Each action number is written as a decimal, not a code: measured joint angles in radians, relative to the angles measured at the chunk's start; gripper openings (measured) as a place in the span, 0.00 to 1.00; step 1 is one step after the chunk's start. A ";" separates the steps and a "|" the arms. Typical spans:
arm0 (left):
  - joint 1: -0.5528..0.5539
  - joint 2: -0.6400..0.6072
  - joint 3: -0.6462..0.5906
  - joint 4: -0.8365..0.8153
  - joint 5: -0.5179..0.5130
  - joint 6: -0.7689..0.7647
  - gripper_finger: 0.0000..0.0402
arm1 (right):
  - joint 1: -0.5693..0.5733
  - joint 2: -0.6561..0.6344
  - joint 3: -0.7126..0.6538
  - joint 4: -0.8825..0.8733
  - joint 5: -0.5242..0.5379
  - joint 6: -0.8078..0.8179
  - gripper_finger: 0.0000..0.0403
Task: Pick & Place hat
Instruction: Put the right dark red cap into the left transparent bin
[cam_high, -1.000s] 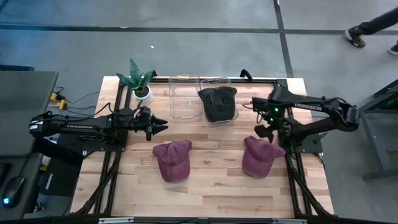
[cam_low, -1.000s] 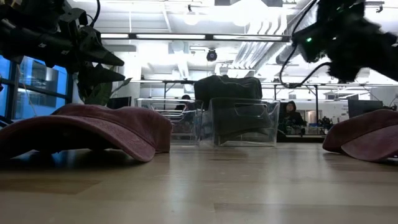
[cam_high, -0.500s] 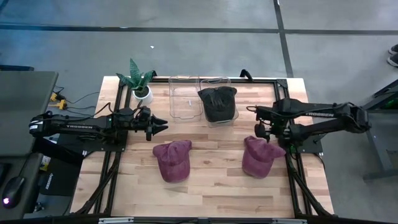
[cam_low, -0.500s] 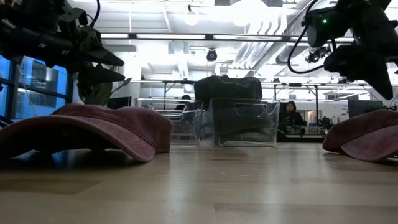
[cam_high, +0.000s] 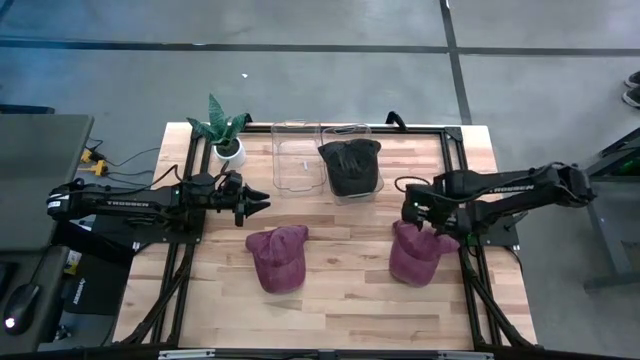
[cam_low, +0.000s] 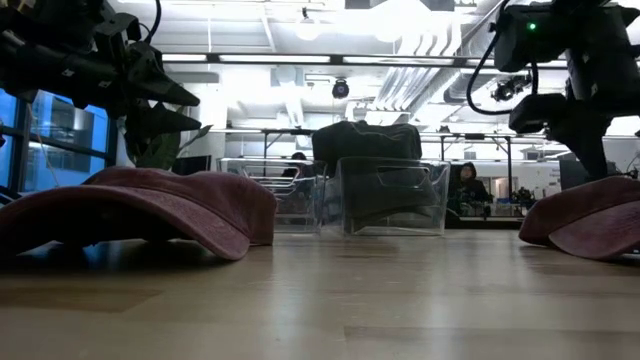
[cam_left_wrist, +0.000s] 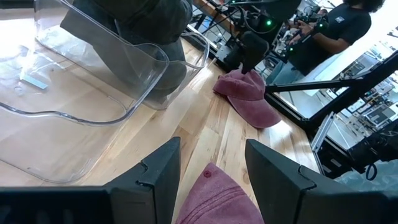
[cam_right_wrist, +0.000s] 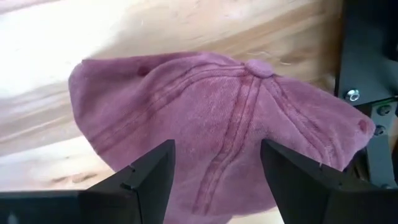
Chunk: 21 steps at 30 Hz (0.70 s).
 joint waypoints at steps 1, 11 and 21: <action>0.000 0.000 0.000 0.000 0.000 0.000 0.43 | 0.004 0.001 0.000 0.000 0.005 0.012 0.58; 0.000 0.000 0.000 0.000 0.000 0.000 0.43 | 0.055 0.074 -0.003 0.001 0.040 0.072 0.58; 0.000 0.000 0.000 0.000 0.000 0.000 0.43 | 0.060 0.189 -0.003 0.061 0.020 0.073 0.58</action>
